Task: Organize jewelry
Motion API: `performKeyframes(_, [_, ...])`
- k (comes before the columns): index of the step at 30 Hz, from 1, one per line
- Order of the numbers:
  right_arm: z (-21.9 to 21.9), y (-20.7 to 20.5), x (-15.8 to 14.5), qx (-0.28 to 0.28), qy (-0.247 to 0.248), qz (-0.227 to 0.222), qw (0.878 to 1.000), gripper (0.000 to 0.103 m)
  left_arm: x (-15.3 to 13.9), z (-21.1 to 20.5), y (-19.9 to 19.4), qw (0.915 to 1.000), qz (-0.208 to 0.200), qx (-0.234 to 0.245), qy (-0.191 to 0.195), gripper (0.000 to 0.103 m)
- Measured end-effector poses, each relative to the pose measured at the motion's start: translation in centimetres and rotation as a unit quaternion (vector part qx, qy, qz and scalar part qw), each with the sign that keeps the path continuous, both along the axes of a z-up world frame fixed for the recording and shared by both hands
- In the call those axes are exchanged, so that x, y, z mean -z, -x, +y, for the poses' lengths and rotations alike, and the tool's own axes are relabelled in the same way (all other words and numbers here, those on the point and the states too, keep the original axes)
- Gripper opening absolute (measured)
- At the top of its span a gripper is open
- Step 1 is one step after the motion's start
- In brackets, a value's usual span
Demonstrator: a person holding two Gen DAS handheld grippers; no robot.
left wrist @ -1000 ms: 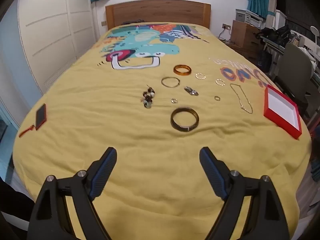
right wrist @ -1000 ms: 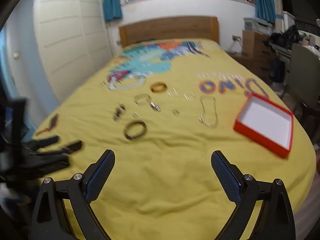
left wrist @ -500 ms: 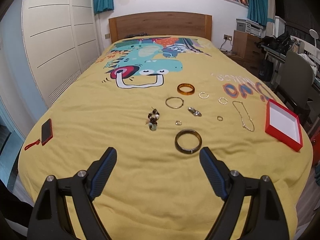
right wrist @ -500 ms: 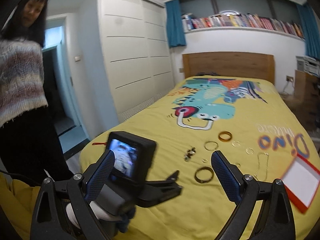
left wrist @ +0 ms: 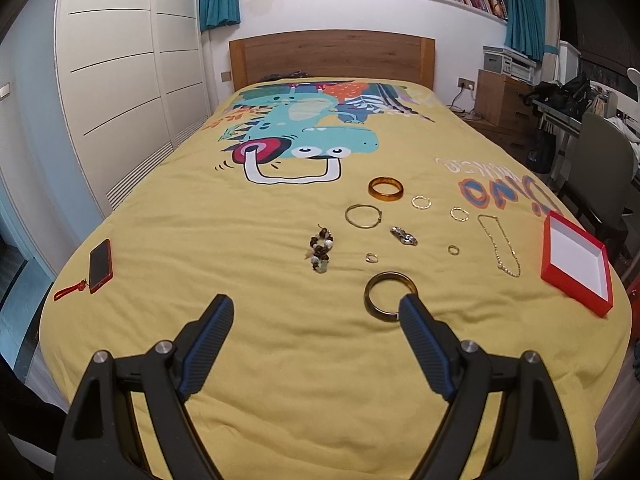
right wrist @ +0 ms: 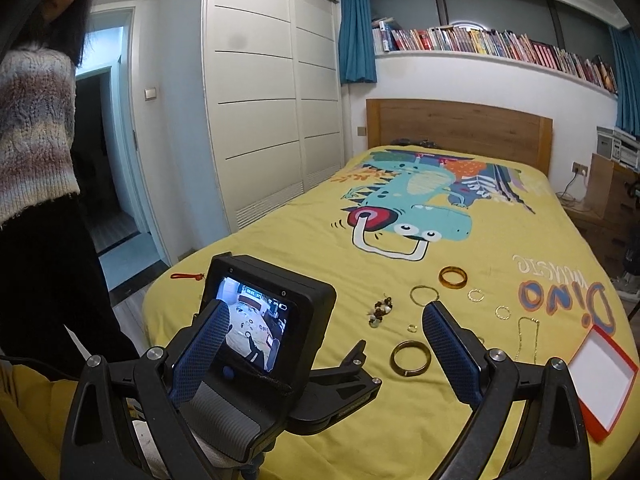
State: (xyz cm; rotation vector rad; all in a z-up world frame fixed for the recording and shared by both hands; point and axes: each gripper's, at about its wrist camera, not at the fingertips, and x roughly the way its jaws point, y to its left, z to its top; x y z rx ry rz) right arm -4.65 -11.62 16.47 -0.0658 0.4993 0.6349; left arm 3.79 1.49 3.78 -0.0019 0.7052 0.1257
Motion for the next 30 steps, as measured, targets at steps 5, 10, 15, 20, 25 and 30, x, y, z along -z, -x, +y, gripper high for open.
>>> performKeyframes(5, [0.3, -0.5, 0.3, 0.015, 0.008, 0.008, 1.000, 0.096, 0.1, -0.3, 0.1, 1.0000, 0.000, 0.002, -0.002, 0.084])
performKeyframes(10, [-0.1, -0.2, -0.2, 0.017, 0.001, 0.003, 1.000, 0.096, 0.1, -0.5, 0.2, 1.0000, 0.000, 0.004, -0.004, 0.084])
performKeyframes(15, [-0.2, -0.4, 0.0, 0.019, -0.003, 0.008, 1.000, 0.096, 0.3, -0.6, 0.2, 1.0000, 0.004, 0.005, -0.003, 0.084])
performKeyframes(20, [0.0, -0.6, 0.1, 0.022, -0.005, 0.010, 1.000, 0.096, 0.3, -0.7, 0.1, 1.0000, 0.004, 0.005, -0.005, 0.084])
performKeyframes(25, [-0.7, -1.3, 0.6, 0.026, -0.012, 0.016, 0.999, 0.096, 0.7, -0.8, -0.3, 0.9999, 0.009, 0.007, 0.002, 0.084])
performKeyframes(30, [-2.6, -2.5, 2.1, 0.044, -0.011, 0.023, 0.999, 0.096, 1.8, 0.1, -1.4, 0.9994, 0.031, 0.012, 0.009, 0.084])
